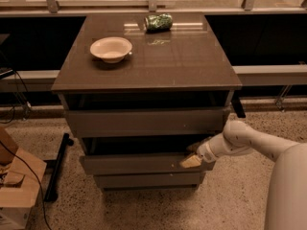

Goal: Open middle drawer

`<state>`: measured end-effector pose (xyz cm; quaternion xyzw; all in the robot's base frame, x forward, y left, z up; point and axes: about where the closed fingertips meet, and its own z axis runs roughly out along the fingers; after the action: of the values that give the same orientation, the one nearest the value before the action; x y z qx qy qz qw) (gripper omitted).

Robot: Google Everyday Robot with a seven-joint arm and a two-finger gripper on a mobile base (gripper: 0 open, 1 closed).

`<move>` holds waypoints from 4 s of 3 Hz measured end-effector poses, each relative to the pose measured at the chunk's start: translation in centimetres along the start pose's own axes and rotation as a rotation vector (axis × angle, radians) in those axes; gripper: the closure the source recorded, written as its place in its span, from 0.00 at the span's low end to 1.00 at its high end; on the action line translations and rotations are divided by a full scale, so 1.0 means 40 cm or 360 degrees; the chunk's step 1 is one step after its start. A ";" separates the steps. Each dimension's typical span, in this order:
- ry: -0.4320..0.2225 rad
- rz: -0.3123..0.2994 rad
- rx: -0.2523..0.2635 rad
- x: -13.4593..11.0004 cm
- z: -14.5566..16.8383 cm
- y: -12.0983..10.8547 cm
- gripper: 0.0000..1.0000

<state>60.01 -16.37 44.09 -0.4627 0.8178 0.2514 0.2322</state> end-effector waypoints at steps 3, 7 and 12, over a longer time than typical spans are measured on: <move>0.0084 0.0024 -0.0034 0.062 -0.025 0.093 0.46; 0.0098 0.0065 -0.0070 0.098 0.006 0.109 0.00; 0.0099 0.0065 -0.0077 0.080 -0.012 0.119 0.43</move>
Offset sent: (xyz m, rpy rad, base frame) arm -0.2398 -0.0395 0.0074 -0.1836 0.2289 0.0470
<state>54.31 -16.61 43.45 -0.4591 0.8275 0.2614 0.1901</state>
